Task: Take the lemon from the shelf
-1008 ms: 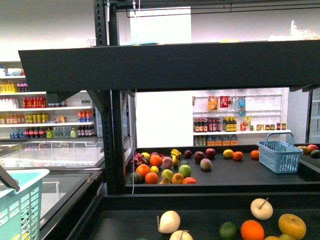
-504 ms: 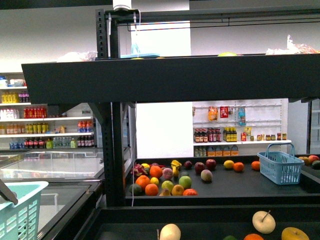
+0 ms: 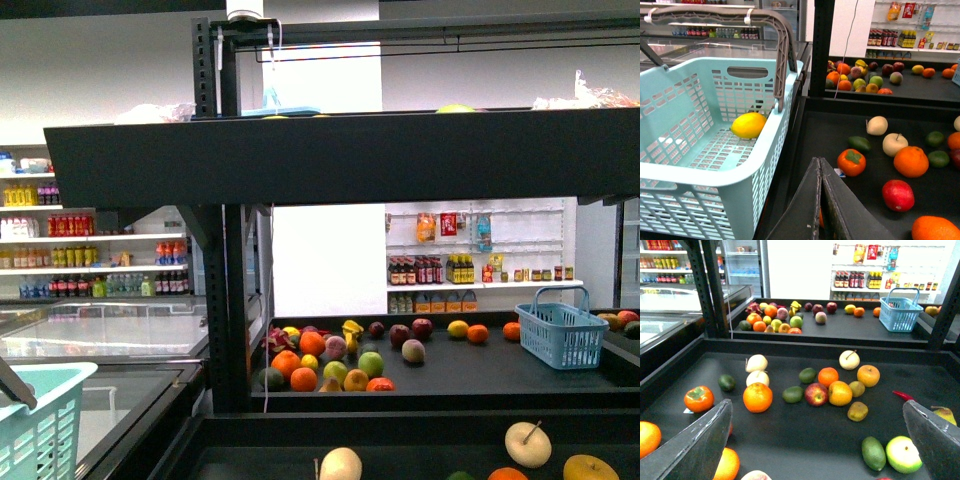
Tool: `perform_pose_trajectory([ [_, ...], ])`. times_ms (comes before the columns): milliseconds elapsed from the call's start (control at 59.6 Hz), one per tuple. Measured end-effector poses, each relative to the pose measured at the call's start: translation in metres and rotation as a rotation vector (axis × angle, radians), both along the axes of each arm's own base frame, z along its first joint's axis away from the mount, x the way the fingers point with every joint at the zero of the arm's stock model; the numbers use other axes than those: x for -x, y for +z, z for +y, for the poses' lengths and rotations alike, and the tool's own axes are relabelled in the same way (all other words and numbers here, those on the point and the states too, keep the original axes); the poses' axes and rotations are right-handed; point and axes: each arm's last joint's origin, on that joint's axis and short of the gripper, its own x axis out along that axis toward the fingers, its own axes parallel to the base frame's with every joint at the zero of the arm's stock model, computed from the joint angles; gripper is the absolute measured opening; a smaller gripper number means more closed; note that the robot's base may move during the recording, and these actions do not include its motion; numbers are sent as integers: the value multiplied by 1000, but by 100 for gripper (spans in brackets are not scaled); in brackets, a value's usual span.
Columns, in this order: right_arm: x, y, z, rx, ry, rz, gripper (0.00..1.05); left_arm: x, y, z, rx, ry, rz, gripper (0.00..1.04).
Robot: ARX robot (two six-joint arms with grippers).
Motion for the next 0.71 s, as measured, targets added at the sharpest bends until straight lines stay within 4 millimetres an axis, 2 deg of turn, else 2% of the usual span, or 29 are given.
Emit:
perform_pose_trajectory([
  [118,0,0,0,0,0,0,102,0,0,0,1,0,-4,3],
  [621,0,0,0,0,0,0,102,0,0,0,0,0,-4,98],
  [705,0,0,0,0,0,0,102,0,0,0,-2,0,-4,96],
])
